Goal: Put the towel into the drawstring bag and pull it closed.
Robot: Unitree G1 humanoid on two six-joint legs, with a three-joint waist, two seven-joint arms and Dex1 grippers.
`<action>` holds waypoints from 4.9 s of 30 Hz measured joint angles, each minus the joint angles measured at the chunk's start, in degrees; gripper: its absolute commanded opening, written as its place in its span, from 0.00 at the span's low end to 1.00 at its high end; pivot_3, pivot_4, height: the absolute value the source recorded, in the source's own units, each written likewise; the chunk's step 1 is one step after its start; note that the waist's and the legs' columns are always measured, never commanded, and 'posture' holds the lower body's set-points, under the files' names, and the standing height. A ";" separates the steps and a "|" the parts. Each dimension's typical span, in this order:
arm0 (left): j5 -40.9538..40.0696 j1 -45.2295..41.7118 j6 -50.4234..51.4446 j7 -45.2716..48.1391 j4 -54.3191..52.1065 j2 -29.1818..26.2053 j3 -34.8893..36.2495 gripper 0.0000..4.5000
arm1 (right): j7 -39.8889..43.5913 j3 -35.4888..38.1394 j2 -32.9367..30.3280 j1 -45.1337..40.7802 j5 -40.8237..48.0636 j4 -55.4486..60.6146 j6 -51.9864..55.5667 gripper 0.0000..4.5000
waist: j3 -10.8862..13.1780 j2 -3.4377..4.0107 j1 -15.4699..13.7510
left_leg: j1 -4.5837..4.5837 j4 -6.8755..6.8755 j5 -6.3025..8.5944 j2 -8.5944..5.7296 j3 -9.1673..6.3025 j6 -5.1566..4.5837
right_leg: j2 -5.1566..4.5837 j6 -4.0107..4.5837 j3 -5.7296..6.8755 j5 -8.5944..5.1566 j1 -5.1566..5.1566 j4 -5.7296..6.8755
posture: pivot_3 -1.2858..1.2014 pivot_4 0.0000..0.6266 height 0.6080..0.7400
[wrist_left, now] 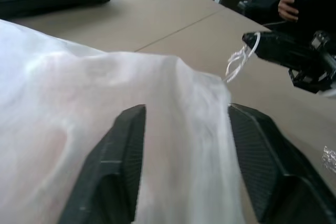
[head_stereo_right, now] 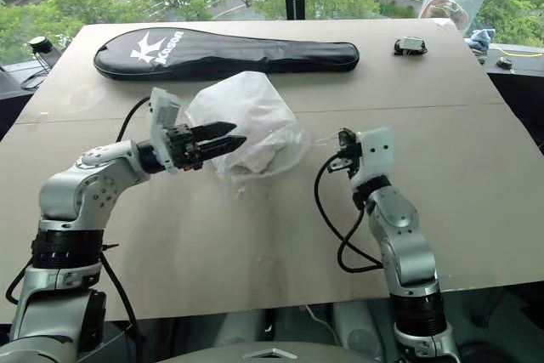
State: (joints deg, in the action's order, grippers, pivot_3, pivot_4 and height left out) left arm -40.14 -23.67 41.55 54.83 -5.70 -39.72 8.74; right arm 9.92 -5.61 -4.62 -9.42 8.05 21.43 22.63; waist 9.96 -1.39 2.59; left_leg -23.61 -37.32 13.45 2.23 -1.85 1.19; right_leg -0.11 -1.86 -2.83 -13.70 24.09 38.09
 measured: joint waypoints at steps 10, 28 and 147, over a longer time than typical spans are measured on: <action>1.95 17.27 -2.55 3.71 -4.48 -2.57 1.15 0.81 | 1.17 -0.22 -0.12 -0.09 0.85 -0.28 1.05 0.00 | -0.01 -0.01 -1.07 | -0.06 -0.06 0.00 -0.01 -0.03 0.00 | -0.04 -0.01 0.07 0.00 0.05 0.00 | 0.52 0.24 1.00; -4.87 23.81 0.33 0.73 -5.54 -2.79 10.51 0.81 | 2.22 0.00 -1.93 -1.11 1.01 -1.51 1.74 0.00 | -0.03 0.07 -0.17 | 0.02 -0.01 0.00 -0.02 0.13 0.00 | -0.05 -0.01 -0.13 -0.01 0.06 0.04 | 0.52 0.24 1.00; 8.40 5.99 -7.42 2.41 8.19 -4.56 1.86 0.76 | 5.91 14.66 -14.87 -27.25 10.47 -8.84 3.93 0.00 | -0.01 0.14 -0.50 | -0.15 -0.03 0.00 -0.02 0.10 -0.01 | -0.04 0.01 -0.06 0.01 0.27 0.27 | 0.52 0.24 1.00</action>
State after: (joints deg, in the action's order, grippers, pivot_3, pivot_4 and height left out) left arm -31.74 -17.68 34.13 57.24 2.49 -44.28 10.60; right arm 15.83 9.04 -19.49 -36.67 18.52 12.60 26.57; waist 9.95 -1.24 2.09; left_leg -23.75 -37.35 13.45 2.21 -1.75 1.18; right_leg -0.15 -1.85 -2.89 -13.69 24.36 38.36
